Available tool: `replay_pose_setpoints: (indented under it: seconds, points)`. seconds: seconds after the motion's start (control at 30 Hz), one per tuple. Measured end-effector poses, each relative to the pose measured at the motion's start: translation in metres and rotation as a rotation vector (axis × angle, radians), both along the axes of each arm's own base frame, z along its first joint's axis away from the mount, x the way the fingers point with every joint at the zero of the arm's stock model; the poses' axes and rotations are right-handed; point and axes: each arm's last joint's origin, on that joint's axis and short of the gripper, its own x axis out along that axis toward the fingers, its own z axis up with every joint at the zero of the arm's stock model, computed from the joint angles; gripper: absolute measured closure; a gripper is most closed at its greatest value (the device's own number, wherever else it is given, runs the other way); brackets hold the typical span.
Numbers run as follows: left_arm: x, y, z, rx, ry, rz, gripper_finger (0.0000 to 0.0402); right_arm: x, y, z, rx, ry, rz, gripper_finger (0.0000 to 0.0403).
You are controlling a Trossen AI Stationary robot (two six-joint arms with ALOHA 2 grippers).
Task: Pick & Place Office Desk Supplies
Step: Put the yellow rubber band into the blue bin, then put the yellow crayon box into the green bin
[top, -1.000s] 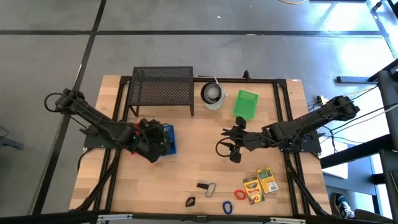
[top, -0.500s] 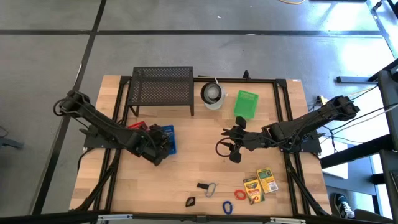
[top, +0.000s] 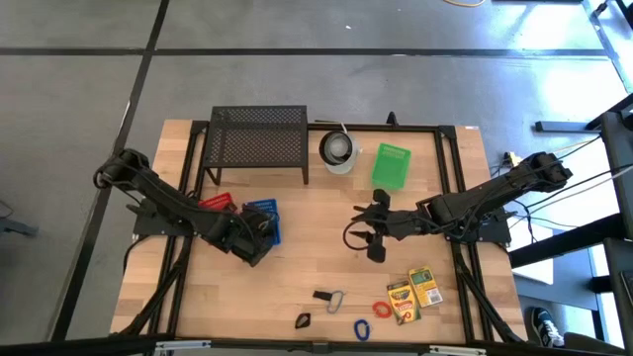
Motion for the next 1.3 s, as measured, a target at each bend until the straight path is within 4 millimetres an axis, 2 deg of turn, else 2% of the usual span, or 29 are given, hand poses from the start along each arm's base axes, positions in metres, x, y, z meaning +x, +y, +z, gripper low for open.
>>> replay_pose_setpoints:
  seconds: [0.3, 0.5, 0.7, 0.83, 1.0, 1.3]
  points:
    - [-0.002, -0.001, 0.000, -0.060, 0.030, -0.010, 0.0267, -0.011, 0.004, -0.012, 0.203, 0.194, 0.036, 0.0222]
    - [-0.001, -0.001, 0.001, -0.055, 0.022, -0.009, 0.0269, -0.034, 0.015, -0.026, 0.324, 0.439, -0.026, 0.0222]
    - [-0.001, 0.000, 0.001, -0.024, 0.011, -0.012, 0.0268, -0.056, 0.034, -0.032, 0.401, 0.566, -0.149, 0.0222]
    - [0.000, 0.000, 0.001, -0.008, 0.012, -0.040, 0.0271, -0.073, 0.044, -0.041, 0.327, 0.725, -0.094, 0.0222]
    - [0.004, -0.002, 0.002, 0.004, -0.029, -0.064, 0.0272, -0.086, 0.045, -0.051, 0.166, 0.889, 0.005, 0.0222]
    - [0.010, -0.006, 0.004, -0.024, -0.095, -0.078, 0.0272, -0.101, 0.036, -0.082, 0.160, 1.057, 0.194, 0.0222]
